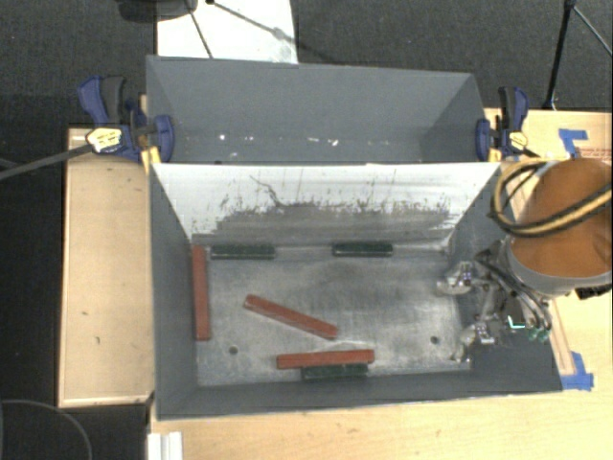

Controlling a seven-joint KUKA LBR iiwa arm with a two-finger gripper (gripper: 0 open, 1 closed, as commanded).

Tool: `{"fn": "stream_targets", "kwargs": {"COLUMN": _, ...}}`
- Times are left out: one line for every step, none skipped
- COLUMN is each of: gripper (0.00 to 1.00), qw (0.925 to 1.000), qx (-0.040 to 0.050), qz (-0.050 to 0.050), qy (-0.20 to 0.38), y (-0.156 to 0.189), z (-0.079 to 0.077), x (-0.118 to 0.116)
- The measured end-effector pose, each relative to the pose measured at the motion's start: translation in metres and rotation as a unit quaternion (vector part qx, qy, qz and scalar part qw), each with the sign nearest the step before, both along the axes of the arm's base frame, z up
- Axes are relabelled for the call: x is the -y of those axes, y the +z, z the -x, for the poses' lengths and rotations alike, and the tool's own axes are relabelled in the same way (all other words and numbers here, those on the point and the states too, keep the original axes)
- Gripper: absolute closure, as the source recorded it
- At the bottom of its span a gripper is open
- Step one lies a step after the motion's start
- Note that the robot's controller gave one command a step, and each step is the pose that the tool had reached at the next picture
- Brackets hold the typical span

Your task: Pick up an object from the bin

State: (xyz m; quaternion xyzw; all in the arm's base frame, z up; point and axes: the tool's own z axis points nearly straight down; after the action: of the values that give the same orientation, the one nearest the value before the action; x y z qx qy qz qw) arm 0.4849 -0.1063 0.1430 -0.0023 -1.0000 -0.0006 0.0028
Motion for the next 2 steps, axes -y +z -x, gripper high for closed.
{"fn": "stream_targets", "kwargs": {"gripper": 0.00, "qw": 1.0000, "qx": 0.0036, "qz": 0.001, "qy": 0.002, "y": 0.004, "z": -0.002, "x": 0.000}}
{"fn": "stream_targets", "kwargs": {"gripper": 0.00, "qw": 0.9995, "qx": 0.0069, "qz": 0.003, "qy": 0.030, "y": -0.013, "z": -0.007, "x": -0.018}}
